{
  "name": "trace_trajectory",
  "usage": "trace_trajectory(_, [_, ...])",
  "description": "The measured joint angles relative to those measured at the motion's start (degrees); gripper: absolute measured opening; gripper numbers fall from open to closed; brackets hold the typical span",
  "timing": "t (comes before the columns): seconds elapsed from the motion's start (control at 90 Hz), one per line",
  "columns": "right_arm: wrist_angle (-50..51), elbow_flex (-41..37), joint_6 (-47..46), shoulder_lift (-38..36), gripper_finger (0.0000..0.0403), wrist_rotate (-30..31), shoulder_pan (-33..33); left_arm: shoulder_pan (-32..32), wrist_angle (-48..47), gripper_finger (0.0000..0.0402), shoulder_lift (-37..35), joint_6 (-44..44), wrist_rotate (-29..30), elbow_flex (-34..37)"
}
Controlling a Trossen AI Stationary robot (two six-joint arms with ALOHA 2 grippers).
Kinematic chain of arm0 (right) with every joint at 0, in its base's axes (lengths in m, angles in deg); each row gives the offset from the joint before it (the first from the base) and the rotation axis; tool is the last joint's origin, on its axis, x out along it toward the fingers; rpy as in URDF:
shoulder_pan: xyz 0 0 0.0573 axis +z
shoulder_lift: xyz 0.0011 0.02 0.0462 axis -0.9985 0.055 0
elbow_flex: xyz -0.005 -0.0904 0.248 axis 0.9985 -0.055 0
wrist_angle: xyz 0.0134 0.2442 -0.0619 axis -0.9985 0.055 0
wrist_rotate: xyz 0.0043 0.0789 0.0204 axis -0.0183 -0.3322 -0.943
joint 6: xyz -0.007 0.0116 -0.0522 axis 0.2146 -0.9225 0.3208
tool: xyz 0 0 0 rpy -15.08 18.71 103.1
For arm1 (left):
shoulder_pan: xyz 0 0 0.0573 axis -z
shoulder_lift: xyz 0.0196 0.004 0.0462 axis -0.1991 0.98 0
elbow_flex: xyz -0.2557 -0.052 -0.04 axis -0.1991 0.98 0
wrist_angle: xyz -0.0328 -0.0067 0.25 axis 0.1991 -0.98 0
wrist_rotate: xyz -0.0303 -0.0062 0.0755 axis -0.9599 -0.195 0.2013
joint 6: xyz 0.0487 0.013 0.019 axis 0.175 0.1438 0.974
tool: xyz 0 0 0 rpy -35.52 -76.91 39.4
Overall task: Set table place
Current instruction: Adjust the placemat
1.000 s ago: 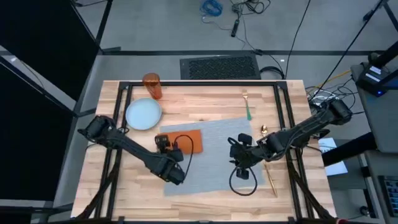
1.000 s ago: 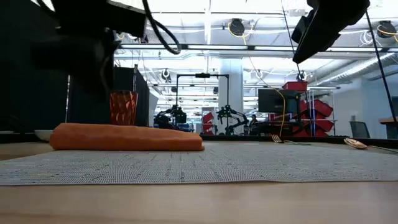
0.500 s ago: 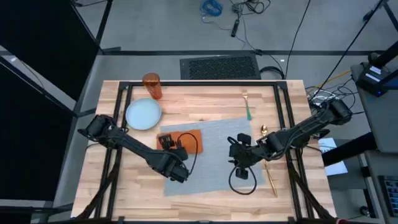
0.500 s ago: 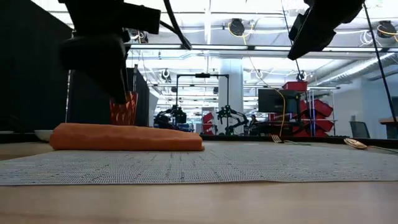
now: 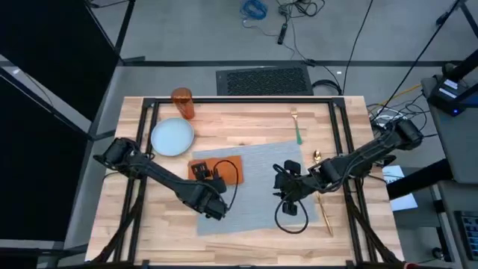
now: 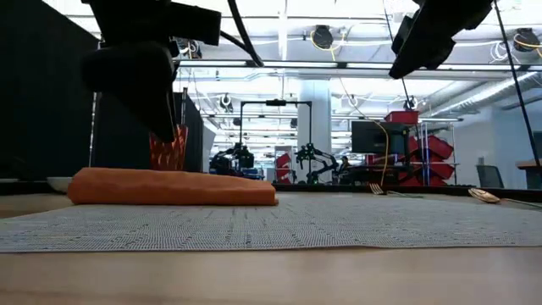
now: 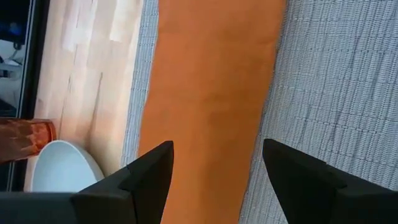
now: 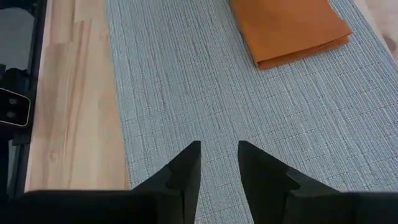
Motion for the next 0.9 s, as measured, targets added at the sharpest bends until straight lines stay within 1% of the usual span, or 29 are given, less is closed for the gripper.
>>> trace_trajectory(0.111, [0.0, 0.0, 0.0, 0.0, 0.0093, 0.0, 0.0, -0.4, -0.1, 0.0233, 0.0, 1.8, 0.1, 0.0])
trace_trajectory(0.778, [-0.8, 0.0, 0.2, 0.0, 0.0093, 0.0, 0.0, -1.1, -0.3, 0.0233, 0.0, 1.4, -0.3, 0.0])
trace_trajectory(0.9, [-1.1, 0.0, 0.2, 0.0, 0.0093, 0.0, 0.0, -1.1, -0.3, 0.0233, 0.0, 2.4, -1.5, 0.0])
